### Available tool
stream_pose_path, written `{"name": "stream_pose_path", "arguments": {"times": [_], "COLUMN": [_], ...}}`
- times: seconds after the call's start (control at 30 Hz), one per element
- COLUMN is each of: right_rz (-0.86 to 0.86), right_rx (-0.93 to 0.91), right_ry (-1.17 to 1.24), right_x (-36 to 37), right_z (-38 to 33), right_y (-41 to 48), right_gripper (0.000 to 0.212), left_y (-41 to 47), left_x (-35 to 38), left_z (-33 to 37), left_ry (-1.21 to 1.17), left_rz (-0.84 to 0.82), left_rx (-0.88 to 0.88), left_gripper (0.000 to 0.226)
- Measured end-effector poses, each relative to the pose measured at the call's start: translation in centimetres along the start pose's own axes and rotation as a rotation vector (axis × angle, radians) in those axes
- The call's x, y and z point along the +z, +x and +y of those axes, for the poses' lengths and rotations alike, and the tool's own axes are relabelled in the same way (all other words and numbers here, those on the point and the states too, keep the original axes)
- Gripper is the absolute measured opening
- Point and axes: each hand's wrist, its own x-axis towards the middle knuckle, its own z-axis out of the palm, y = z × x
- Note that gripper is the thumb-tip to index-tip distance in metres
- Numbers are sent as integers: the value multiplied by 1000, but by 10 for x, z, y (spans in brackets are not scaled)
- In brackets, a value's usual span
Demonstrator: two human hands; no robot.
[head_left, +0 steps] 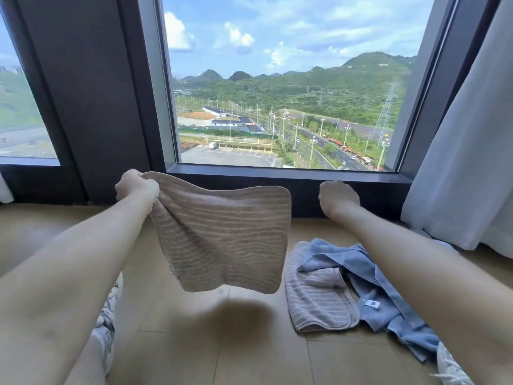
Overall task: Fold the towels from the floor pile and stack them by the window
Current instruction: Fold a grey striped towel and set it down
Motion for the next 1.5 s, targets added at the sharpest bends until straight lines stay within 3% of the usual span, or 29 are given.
{"name": "stream_pose_path", "arguments": {"times": [0.1, 0.3, 0.6, 0.67, 0.73, 0.77, 0.93, 1.0, 1.13, 1.5], "right_rz": [-33, -155, -293, -311, -318, -320, -312, -273, -254, -84], "right_rx": [0, -246, -404, -432, -431, -423, -303, -253, -187, -56], "right_ry": [207, 267, 542, 595, 601, 577, 451, 370, 201, 160], "right_x": [-2, 7, 12, 12, 13, 12, 14, 12, 9, 3], "right_z": [1, -37, -60, -63, -65, -66, -58, -50, -33, -9], "right_y": [7, -7, -17, -17, -17, -18, -17, -13, -8, 1], "right_gripper": [23, 22, 50, 40, 15, 2, 25, 35, 38, 26], "left_y": [-2, -37, -71, -74, -74, -74, -73, -68, -54, -23], "left_x": [-3, 24, 38, 37, 37, 37, 41, 43, 45, 18], "left_z": [0, 23, 41, 44, 44, 44, 44, 44, 40, 22], "left_ry": [51, 32, -169, -235, -281, -292, -340, -370, -374, -403], "left_rz": [-77, -589, -899, -946, -964, -966, -898, -804, -606, -164], "left_rx": [46, 369, 407, 401, 393, 390, 371, 341, 272, 67], "left_gripper": [23, 13, 3, 5, 10, 12, 11, 11, 31, 19]}}
